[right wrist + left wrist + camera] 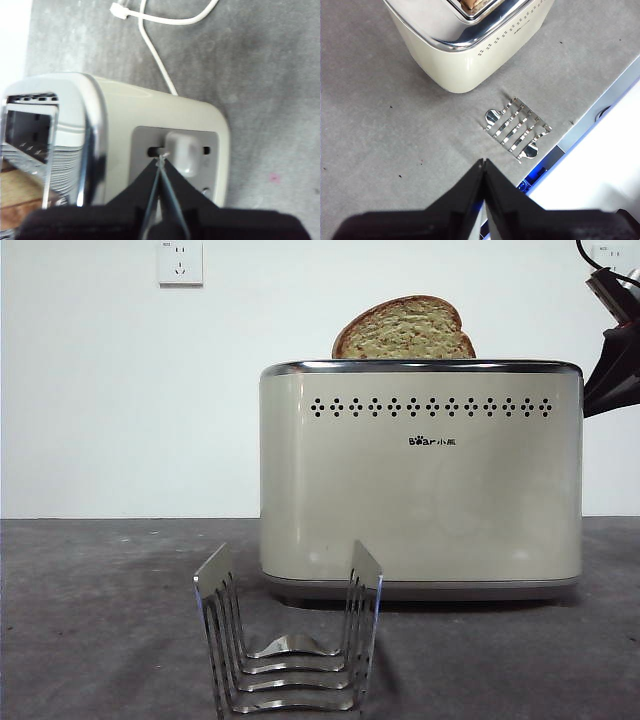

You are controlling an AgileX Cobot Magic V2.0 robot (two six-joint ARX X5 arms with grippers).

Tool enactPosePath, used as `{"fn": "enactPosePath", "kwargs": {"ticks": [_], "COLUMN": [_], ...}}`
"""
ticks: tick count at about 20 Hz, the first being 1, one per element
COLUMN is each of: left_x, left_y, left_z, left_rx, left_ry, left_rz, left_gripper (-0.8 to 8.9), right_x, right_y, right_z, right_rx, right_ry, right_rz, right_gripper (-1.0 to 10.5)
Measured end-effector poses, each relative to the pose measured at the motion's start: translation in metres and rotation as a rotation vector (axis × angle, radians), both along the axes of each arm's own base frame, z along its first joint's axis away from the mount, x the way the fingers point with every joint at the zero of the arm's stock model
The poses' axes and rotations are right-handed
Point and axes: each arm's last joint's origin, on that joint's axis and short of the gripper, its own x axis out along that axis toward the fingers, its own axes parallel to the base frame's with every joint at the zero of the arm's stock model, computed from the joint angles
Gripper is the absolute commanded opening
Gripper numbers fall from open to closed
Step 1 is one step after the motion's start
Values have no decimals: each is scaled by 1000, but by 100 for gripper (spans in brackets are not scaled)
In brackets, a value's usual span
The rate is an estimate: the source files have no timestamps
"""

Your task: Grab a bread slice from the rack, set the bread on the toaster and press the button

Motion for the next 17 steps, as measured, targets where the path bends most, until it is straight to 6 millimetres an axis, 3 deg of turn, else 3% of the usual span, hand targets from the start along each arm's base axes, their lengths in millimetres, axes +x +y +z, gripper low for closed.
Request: {"fn": "enactPosePath", "kwargs": {"ticks": [5, 17], "left_x": [0, 0], "left_y": [0, 0], "left_z": [0, 0], "left_rx": [0, 0], "left_ry": [0, 0], "left_rz": [0, 0], "left_gripper": [-8, -8], "right_x": [2, 13], "right_y": [-1, 3], "right_z": [-2, -30], "right_rx": [-23, -34], "right_ry": [-5, 102], "right_rz": [-8, 2], "right_gripper": [-8, -8]}}
